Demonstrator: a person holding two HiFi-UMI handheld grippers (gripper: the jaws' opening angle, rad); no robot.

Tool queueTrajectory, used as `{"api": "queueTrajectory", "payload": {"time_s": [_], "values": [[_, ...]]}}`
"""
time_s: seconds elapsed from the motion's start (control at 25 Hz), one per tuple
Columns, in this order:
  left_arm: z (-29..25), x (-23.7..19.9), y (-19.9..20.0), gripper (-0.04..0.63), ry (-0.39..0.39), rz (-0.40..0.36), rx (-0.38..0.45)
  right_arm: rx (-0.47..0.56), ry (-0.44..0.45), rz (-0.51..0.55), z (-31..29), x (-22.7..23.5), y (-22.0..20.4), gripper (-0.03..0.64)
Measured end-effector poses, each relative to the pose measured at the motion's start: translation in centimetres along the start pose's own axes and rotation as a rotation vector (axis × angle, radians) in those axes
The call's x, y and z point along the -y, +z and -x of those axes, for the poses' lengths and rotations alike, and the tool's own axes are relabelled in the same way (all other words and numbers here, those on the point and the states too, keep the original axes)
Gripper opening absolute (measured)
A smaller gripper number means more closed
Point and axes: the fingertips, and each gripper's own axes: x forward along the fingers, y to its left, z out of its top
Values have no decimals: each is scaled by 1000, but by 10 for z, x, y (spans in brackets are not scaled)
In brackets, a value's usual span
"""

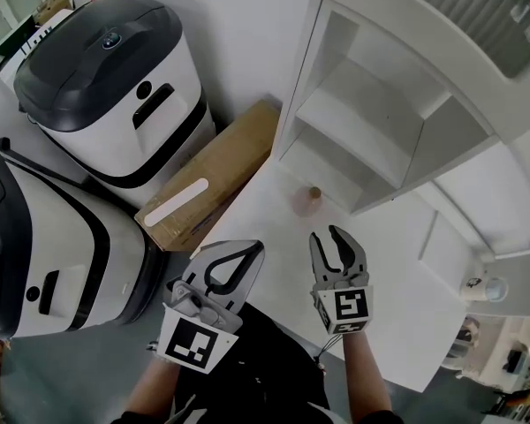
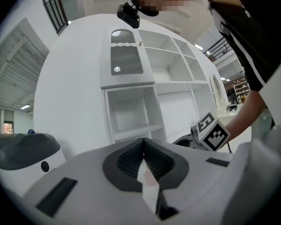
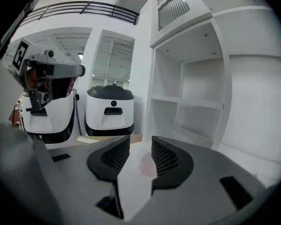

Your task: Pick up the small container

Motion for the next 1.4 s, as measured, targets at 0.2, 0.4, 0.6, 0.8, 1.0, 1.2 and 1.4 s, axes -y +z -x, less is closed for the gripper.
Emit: {"api": "queueTrajectory", "payload": {"time_s": [0.2,0.4,0.6,0.8,1.0,1.2,1.4], "values": [[-12,2,-3,2,-13,-2,1,-59,11,16,-28,13,-24,150],[-23,1,-15,2,-12,-24,-27,-122,1,-14,-54,26,-47,159],[-32,4,-27,2,-22,7,-38,-135,-25,-61,-77,38,-61,183],[-44,-1,-37,2,-37,24,-40,-144,-23,-66,-97,40,-65,183],[-57,-8,-55,2,-76,40,-44,-144,-53,-86,-113,42,-66,183],[-80,-8,-76,2,-140,55,-66,-149,-62,-71,-125,45,-64,183],[-104,-5,-118,37,-210,46,-131,-196,-59,-75,-128,46,-73,176]]}}
